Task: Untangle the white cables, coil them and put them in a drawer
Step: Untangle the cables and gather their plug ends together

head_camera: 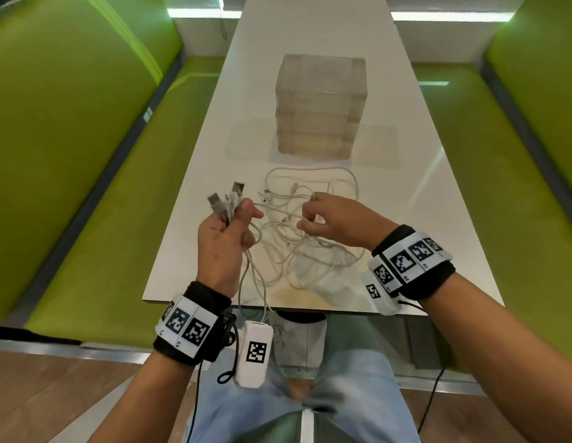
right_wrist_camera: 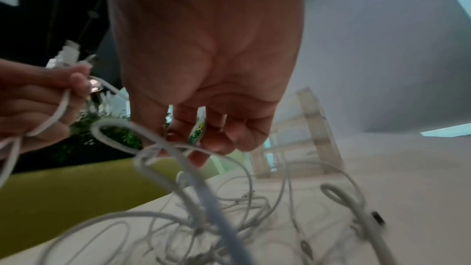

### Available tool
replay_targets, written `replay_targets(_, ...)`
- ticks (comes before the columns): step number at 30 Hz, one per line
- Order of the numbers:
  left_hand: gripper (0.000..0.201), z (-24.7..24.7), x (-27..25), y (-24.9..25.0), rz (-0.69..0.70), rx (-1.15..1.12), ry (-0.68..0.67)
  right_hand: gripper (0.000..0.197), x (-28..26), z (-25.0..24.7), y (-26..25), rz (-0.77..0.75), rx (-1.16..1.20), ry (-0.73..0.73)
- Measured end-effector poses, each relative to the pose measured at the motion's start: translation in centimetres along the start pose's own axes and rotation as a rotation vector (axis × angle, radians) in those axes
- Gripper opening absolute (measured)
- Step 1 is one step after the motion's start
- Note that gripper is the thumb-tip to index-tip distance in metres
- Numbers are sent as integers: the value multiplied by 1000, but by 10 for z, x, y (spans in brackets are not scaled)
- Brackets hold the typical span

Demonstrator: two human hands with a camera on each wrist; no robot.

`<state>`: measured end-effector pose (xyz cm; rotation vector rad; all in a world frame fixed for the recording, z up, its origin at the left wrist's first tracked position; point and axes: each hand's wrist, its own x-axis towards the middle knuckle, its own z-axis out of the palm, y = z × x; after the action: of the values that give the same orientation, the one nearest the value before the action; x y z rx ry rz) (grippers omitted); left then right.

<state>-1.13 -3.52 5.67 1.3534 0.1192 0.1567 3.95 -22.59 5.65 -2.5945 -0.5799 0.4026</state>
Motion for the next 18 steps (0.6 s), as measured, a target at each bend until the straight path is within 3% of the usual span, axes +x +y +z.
replay_targets(2,29,-2,3,-1,-3,-83,24,23,1,0,-3,-6,-40,17)
replay_targets(7,26,-9,7,-3,-57,-193,100,22,-3,-6,-13,-76,99,-148)
replay_targets(12,9,8,-8,-7,-89,157,-72,19,-6,-7,-32,-132,134,-14)
replay_targets(14,6,14,-12,-9,-97,123,-108,21,-7,-8,-34,-141,78,15)
replay_targets(18,9,20,-10,-11,-95,5,-54,24,-9,-4,-36,-148,-30,54)
